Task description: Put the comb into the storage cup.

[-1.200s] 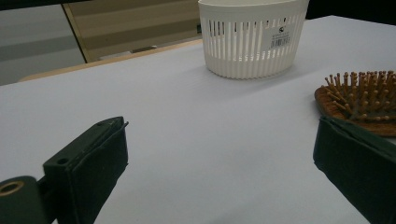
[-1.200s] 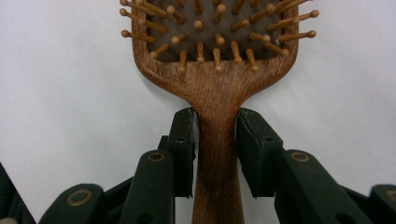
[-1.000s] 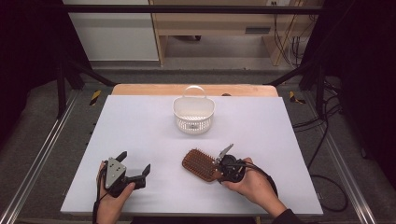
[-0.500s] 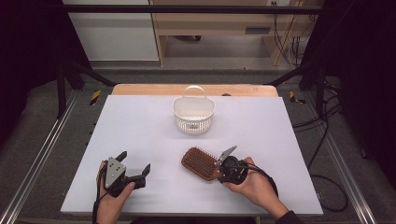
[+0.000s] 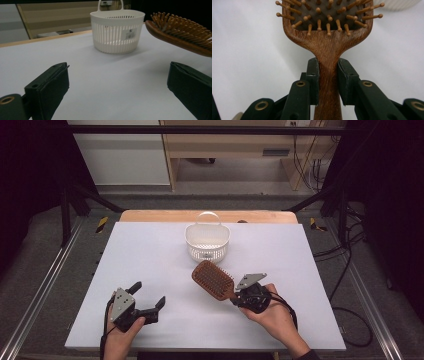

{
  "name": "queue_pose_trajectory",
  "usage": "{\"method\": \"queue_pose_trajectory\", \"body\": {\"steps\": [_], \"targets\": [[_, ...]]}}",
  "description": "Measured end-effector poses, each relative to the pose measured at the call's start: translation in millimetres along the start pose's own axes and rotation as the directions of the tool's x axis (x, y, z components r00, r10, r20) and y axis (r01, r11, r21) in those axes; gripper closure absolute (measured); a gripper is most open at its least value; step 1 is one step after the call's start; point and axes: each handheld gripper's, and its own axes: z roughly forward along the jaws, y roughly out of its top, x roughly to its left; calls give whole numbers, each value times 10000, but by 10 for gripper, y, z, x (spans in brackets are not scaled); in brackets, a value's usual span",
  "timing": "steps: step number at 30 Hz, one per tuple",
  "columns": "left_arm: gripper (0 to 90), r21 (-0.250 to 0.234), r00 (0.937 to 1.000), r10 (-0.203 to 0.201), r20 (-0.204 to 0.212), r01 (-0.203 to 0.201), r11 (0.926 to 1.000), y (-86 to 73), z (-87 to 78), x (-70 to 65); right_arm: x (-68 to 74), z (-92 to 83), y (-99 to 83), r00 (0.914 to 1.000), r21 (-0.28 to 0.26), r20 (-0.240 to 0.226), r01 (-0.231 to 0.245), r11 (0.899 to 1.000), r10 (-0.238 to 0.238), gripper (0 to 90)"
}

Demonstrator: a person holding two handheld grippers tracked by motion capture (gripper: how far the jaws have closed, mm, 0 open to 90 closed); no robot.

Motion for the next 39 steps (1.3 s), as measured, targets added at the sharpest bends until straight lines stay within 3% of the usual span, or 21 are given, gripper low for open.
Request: {"method": "queue_pose_trajectory", "body": {"steps": [5, 8, 11, 13, 15, 20, 21, 23, 27, 30, 35, 39], "targets": [[38, -228, 9965, -189, 813, 209, 9995, 193, 76, -144, 1, -1, -30, 9994, -1359, 334, -53, 9907, 99, 729], [38, -273, 9926, -382, 1152, 416, 9988, 315, 163, -235, -7, -8, -41, 9990, -2307, 334, -224, 9728, 309, 729], [40, -53, 9896, -259, 1413, 269, 9996, 444, 291, -338, -19, -38, -45, 9987, -3163, 327, -275, 9483, 399, 729], [40, 38, 9830, -551, 1753, 553, 9985, 528, 375, -392, -21, -63, -46, 9984, -3529, 431, -189, 9355, 364, 729], [41, 104, 9742, -966, 2041, 966, 9953, 601, 465, -445, -19, -88, -45, 9980, -3808, 519, -129, 9246, 353, 729], [48, 247, 9610, -821, 2641, 783, 9966, 797, 683, -646, 10, -103, -81, 9970, -4244, 705, 14, 9055, 315, 729], [49, 249, 9593, -877, 2686, 841, 9961, 837, 718, -683, 15, -99, -90, 9971, -4302, 661, -57, 9027, 378, 729], [57, 116, 9642, -1026, 2446, 1029, 9946, 899, 776, -743, 25, -91, -103, 9970, -4412, 681, -35, 8974, 373, 729], [62, -34, 9588, -1410, 2468, 1464, 9892, 968, 857, -797, 44, -84, -103, 9967, -4581, 681, -73, 8889, 433, 729], [70, 71, 9486, -1651, 2700, 1695, 9855, 991, 911, -823, 66, -81, -116, 9962, -4688, 741, -57, 8833, 457, 729], [132, -6, 9522, -1561, 2627, 1620, 9868, 1057, 912, -844, 96, -79, -128, 9969, -4851, 646, -84, 8744, 454, 729], [176, -11, 9632, -1538, 2204, 1579, 9875, 1116, 885, -818, 132, -89, -121, 9970, -5028, 672, 12, 8644, 377, 728]]}}
